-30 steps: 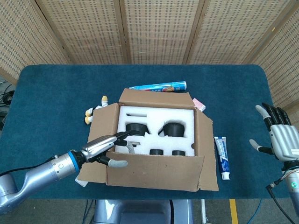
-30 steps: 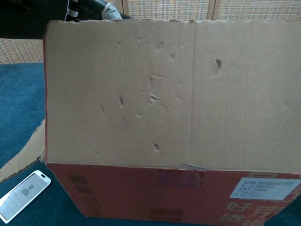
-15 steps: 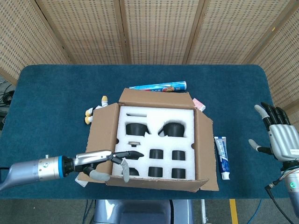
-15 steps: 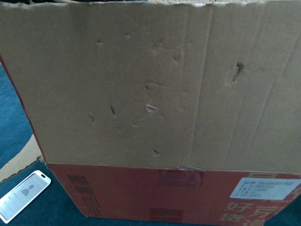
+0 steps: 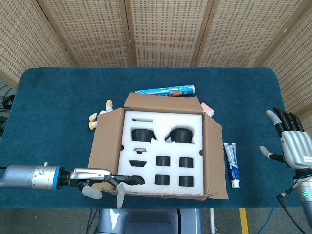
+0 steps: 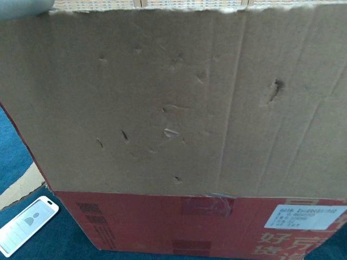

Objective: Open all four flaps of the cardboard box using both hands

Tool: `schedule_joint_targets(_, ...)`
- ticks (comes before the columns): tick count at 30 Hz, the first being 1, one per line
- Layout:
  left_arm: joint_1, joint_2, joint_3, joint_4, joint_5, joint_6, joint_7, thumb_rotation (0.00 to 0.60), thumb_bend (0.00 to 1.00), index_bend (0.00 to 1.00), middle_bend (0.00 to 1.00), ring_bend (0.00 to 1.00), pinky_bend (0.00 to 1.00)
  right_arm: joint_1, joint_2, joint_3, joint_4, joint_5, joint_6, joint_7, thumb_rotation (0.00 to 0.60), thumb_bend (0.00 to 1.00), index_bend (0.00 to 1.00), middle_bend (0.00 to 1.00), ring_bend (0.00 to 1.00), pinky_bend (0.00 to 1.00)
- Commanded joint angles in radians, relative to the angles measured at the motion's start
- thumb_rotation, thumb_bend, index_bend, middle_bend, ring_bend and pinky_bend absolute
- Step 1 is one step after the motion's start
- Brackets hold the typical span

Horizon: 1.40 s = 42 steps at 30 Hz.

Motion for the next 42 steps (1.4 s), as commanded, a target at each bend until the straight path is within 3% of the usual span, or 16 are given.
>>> schedule_joint_targets(1, -0.013, -0.010, 0.024, 0.004, -0.004, 0.026, -0.015, 0.123, 0.05, 0.42, 0.00, 0.00, 0.00, -0.001, -0.001, 0.000, 0.002, 0.000, 0.001, 0.002, 0.600, 0.26, 0.07, 0.03, 0.00, 0.00)
schedule_joint_targets(26, -0.070, 0.003, 0.144, -0.056, 0.026, 0.153, 0.057, 0.120, 0.05, 0.42, 0.00, 0.00, 0.00, -0.012, 0.007, -0.002, 0.004, -0.008, 0.012, 0.018, 0.600, 0.26, 0.07, 0.03, 0.00, 0.00)
schedule_joint_targets(36, -0.065, 0.026, 0.163, -0.064, -0.037, 0.099, 0.165, 0.119, 0.05, 0.41, 0.00, 0.00, 0.00, -0.013, 0.006, -0.002, 0.006, -0.007, 0.011, 0.019, 0.600, 0.26, 0.07, 0.03, 0.00, 0.00)
schedule_joint_targets(42, -0.031, 0.052, 0.147, -0.089, -0.133, 0.017, 0.340, 0.118, 0.05, 0.41, 0.00, 0.00, 0.00, -0.010, 0.005, -0.002, 0.007, -0.006, 0.008, 0.018, 0.600, 0.26, 0.07, 0.03, 0.00, 0.00)
